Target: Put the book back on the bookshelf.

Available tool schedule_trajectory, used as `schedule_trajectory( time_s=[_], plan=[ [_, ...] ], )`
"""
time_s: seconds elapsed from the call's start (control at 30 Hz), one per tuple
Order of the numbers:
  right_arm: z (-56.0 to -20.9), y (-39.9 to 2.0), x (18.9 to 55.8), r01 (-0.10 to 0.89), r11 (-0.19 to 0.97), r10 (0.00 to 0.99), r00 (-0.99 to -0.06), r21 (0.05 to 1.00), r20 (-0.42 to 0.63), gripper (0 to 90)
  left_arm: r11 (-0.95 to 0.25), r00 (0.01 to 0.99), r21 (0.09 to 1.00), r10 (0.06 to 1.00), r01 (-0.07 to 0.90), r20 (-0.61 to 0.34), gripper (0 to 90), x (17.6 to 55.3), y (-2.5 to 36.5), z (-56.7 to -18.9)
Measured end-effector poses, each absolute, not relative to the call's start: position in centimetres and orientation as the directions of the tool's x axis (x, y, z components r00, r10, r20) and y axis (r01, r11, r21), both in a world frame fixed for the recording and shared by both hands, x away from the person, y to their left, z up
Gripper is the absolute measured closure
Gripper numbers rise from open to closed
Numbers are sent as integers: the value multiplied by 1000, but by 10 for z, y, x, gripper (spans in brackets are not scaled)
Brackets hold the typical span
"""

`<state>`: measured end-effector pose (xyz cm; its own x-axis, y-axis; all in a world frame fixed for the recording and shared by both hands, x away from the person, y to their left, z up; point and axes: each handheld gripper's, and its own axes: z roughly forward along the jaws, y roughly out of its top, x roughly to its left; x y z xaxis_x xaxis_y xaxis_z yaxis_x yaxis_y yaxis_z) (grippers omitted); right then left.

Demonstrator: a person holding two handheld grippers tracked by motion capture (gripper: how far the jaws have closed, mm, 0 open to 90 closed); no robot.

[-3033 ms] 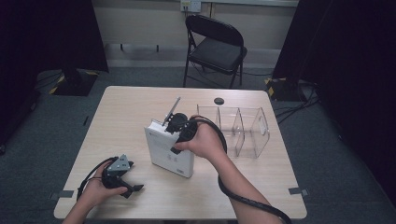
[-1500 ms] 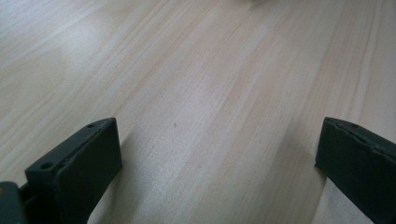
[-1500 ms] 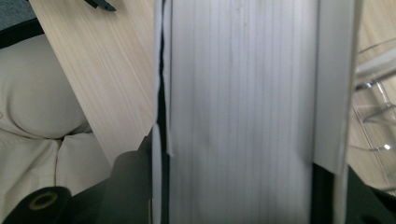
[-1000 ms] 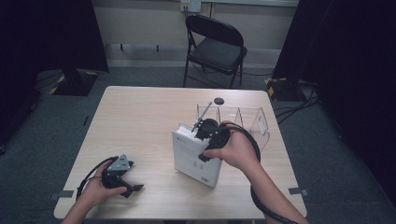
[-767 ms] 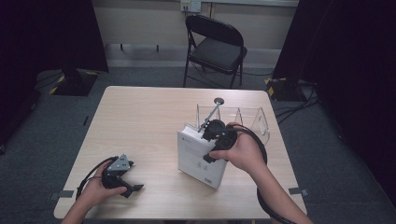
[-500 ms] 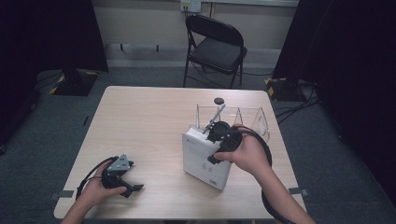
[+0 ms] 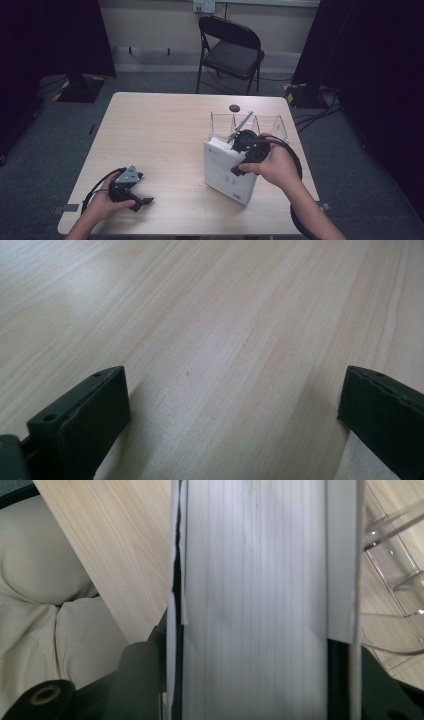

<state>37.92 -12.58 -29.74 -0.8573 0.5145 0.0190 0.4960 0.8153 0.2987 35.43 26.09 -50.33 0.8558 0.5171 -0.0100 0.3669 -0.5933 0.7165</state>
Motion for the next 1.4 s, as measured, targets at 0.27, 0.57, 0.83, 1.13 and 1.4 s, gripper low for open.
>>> schedule_trajectory(
  time_s=[0.27,0.57,0.83,1.13,1.4],
  plan=[
    [-299,-141,378,518,801,536,-844,299,25,522,-590,855,719,519,366,-10,0,354,261,-504],
    [-296,-158,377,547,782,566,-824,300,26,522,-592,855,718,519,367,-9,0,354,261,-503],
    [-293,-168,375,567,760,589,-807,317,30,525,-590,854,719,519,367,-9,0,354,261,-504],
    [-290,-177,374,578,752,603,-798,318,25,524,-592,854,718,520,367,-8,0,354,261,-503],
    [-292,-185,371,597,741,618,-785,309,35,524,-591,854,718,520,368,-9,0,354,261,-503]
  ],
)
